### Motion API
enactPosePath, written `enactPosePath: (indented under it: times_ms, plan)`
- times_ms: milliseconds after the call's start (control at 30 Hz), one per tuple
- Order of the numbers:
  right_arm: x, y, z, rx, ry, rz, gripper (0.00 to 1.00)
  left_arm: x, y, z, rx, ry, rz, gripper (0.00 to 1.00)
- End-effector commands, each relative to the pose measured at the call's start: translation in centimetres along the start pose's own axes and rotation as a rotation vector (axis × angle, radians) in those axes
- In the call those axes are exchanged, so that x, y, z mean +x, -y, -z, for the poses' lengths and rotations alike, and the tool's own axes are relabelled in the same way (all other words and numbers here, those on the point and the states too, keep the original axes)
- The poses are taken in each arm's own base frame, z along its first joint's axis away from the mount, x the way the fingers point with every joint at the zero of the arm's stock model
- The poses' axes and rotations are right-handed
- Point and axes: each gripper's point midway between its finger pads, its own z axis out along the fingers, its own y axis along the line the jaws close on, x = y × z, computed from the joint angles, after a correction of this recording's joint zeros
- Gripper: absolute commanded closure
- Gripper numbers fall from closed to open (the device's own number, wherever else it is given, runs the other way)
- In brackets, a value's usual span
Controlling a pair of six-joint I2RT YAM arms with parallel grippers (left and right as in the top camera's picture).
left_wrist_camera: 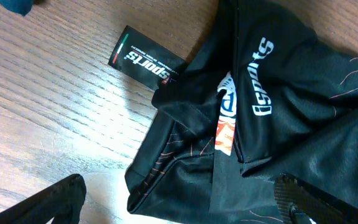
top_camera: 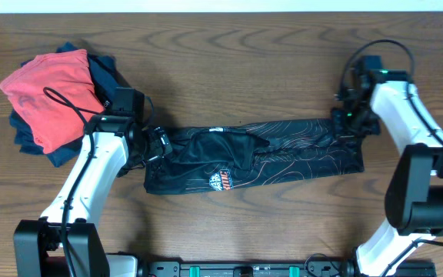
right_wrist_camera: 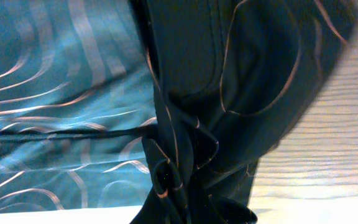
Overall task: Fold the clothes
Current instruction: 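Fold the strip's right end leftward toward the center with the right gripper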
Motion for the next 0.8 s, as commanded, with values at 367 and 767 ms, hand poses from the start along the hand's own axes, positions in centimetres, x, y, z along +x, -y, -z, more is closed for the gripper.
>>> enactPosePath:
  times_ms: [367, 767]
  plan:
    - [0.9, -9.0, 1.3, 0.032, 0.035, 0.144, 0.95, -0.6, 0.0, 0.4, 0.005, 0.013, 0.012, 0.02]
    - [1.3, -10.7, 1.3, 0.032, 0.037, 0.155, 0.92, -0.6, 0.0, 0.4, 0.005, 0.013, 0.012, 0.02]
